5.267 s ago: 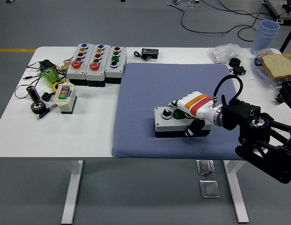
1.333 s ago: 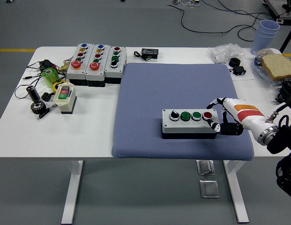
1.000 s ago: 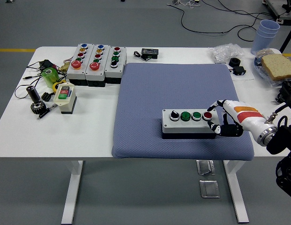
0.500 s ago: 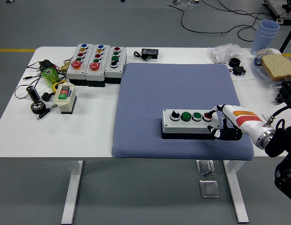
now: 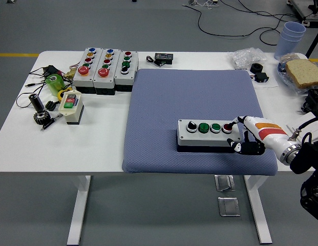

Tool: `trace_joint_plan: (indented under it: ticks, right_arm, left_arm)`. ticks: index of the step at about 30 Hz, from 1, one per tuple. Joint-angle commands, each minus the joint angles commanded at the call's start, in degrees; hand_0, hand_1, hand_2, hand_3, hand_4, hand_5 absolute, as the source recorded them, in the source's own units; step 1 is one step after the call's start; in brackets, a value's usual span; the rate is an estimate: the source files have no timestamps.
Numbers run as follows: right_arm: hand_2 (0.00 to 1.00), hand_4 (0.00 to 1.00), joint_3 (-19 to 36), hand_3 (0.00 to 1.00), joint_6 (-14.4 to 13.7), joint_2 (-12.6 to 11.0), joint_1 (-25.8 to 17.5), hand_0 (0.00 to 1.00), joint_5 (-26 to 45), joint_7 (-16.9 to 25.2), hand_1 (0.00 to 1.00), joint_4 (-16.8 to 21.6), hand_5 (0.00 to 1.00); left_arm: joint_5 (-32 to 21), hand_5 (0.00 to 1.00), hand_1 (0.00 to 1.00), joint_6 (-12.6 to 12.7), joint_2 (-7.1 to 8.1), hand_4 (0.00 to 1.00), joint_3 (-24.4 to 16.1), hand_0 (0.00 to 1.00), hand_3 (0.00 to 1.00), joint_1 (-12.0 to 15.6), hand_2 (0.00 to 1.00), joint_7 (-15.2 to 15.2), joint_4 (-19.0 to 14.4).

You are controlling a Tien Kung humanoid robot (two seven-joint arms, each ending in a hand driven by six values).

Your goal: Pick up the button,place it on the desk,press the button,press the button

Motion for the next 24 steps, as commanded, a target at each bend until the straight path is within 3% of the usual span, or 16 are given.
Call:
trace_joint_plan:
  ticks: [8,24]
  right_arm:
    - [0.193,0.65,-0.2,0.668,-0.2,0.6,0.1,0.089,-0.4,0.0,0.002,1.5,0.353]
    - [0.192,0.645,-0.8,0.665,-0.1,3.5,0.9,0.09,-0.4,0.0,0.002,0.6,0.359]
  left_arm:
    - [0.6,0.862,0.609,-0.1,-0.02,0.309,-0.1,0.646,0.567,0.4,0.605,0.0,0.0]
    - [0.3,0.862,0.609,-0.1,0.05,0.309,0.2,0.646,0.567,0.5,0.604,0.0,0.0]
